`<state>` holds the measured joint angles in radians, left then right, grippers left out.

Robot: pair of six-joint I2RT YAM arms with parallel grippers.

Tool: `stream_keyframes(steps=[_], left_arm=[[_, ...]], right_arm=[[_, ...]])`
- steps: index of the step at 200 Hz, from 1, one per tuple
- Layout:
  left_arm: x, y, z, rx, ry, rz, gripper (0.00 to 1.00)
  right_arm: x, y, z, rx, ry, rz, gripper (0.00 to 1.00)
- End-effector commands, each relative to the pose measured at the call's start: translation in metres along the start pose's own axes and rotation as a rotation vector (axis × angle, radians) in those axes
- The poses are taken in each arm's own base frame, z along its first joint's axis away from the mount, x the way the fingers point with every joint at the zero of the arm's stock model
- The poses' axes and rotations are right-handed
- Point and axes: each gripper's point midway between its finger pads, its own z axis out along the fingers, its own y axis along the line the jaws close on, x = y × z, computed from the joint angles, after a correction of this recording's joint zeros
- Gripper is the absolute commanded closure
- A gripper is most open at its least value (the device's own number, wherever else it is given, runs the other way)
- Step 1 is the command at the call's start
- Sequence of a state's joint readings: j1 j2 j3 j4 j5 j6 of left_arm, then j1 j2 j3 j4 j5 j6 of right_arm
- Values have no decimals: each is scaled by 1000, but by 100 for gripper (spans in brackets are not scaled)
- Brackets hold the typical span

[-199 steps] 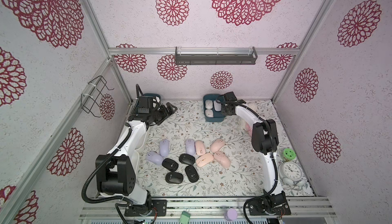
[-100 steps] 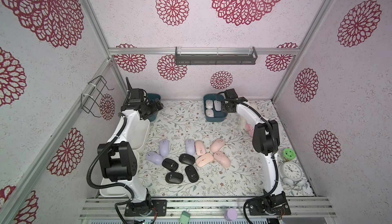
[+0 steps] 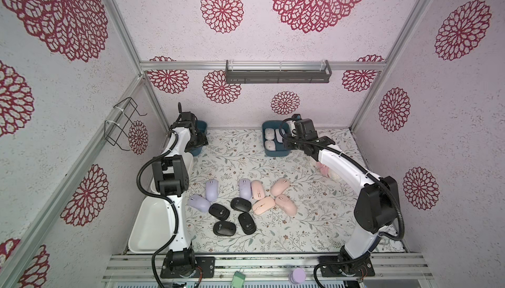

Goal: Place the mice by color into the storage box
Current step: Move the storage box to the center of the board.

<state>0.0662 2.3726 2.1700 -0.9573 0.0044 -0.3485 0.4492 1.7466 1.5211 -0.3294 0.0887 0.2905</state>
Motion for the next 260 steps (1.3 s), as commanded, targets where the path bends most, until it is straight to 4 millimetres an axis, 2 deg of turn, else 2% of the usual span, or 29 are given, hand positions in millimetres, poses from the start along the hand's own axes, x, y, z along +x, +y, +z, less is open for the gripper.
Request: stream_keyframes(steps=[1,11,31,61,88,102,129,163,184,211,260], left_arm=[[-6,-6,-1,-30,-5,72,20],[-4,-8,6,-28,9,76,23],[-2,-17,14,-17,9,110,36],[-1,-43,18,5,-1,196,60],[-2,-58,20,0,-20,245,71],[-2,-68,19,17,-24,251,81],[1,-86,16,35,-38,273,85],[11,-102,15,58,-23,272,99],[18,-108,9,65,-20,267,100],[27,-125,-2,62,-47,269,100],[54,-166,-23,151,-40,269,100]], right_arm=[[-8,1,-10,-33,-46,40,50],[-4,3,-12,-48,-35,38,51],[3,1,-13,-46,-31,37,51],[8,-3,-9,-34,-19,32,52],[8,-9,-10,-25,-28,42,52],[9,-11,-11,-19,-29,42,52],[9,-14,-12,-14,-31,47,52],[10,-17,-16,-6,-38,48,52],[11,-19,-18,-2,-35,46,52],[12,-19,-19,-8,-38,53,52],[16,-20,-21,-11,-37,54,52]])
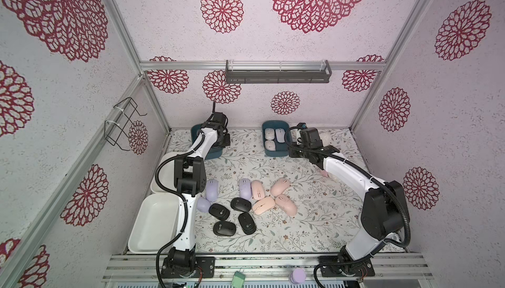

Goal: Place the mice by color into the storage box
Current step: Move the storage box to the center of the board.

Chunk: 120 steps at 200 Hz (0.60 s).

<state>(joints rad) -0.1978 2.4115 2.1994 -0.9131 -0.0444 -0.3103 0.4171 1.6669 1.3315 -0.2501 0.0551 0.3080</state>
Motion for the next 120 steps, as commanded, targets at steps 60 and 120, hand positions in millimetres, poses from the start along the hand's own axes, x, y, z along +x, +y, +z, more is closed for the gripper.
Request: stream_keyframes(steps=[60,120], left_arm=[[49,-128,-57,242,-10,-86,100],[93,-192,-82,314,28,-149,93]], right_arm=[[-18,-3,-23,1,-75,19,52],[-18,-11,-30,15,-75,26,52]])
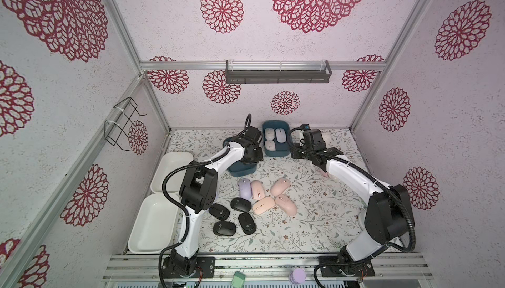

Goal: Place the mice by color into the storage box
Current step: Move the storage box to the center of the board, then adjust the mouse at the center of the board.

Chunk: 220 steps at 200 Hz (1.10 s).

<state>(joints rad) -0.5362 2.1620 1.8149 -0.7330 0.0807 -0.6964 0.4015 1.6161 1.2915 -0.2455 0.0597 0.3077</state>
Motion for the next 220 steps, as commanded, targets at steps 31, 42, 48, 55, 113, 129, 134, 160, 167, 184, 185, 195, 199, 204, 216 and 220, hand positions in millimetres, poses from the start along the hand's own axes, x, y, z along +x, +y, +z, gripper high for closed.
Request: stream_keyframes(steps=[31,42,48,55,113,129,134,160,167,184,185,195,199,204,216,220], left_arm=[[-17,-22,-41,35,-101,-69,60],[-21,-25,-55,60,-121,-64,58],[-24,-27,-62,76,-131,-60,58],[-27,-24,-72,85,-139,-62,57],[-73,41,-225,83,-520,-65,25],[-75,59,-250,46,-610,-34,3],[-75,63,-251,59,-601,-33,3],[-76,100,-233,160,-444,-156,3],[-76,108,-230,195,-424,-195,3],[-74,128,-232,181,-481,-258,2],[-74,128,-233,180,-486,-259,2],[-70,141,-233,130,-515,-289,3],[-68,143,-232,125,-522,-300,3],[-66,146,-230,122,-527,-311,3],[-58,150,-223,151,-497,-357,3],[-55,148,-221,169,-484,-366,2]], right_arm=[[-17,1,-19,-10,-50,22,51],[-15,2,-20,-10,-42,20,51],[-14,2,-21,-7,-39,19,51],[-13,1,-22,-3,-36,21,51],[41,2,-13,79,96,35,44],[62,15,-9,85,128,-11,41],[67,18,-8,92,140,-25,38],[100,26,4,82,224,25,25],[107,28,7,65,238,55,23],[125,35,14,36,274,120,20],[126,35,15,38,277,122,20],[136,35,20,45,305,149,19],[140,35,21,48,315,163,18],[143,35,23,49,328,178,18],[152,39,28,38,359,207,17],[154,40,30,38,369,215,17]])
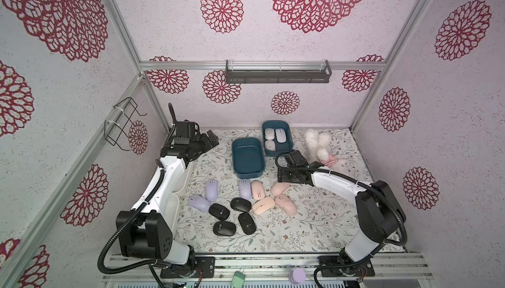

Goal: Place the mice by color into the storage box
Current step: Adjust the mouse at the center of the board.

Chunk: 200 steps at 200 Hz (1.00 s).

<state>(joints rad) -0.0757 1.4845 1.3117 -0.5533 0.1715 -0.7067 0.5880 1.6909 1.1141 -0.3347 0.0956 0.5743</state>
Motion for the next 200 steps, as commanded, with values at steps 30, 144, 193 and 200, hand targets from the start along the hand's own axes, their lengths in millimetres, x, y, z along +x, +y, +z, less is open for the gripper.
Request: stream_keyframes(steps=[30,144,193,200], left_arm=[[1,-26,-16,137,-9,-66,1],[-3,-40,-39,207,-44,-50,2],[-1,-43,-38,226,-36,-59,3],[0,-44,-37,230,-31,-61,3]], right_arm=[[17,21,28,-63,109,154,16],[-17,32,41,65,46,-50,19],[16,30,25,152,93,-69,17],[21,31,28,143,101,-60,17]])
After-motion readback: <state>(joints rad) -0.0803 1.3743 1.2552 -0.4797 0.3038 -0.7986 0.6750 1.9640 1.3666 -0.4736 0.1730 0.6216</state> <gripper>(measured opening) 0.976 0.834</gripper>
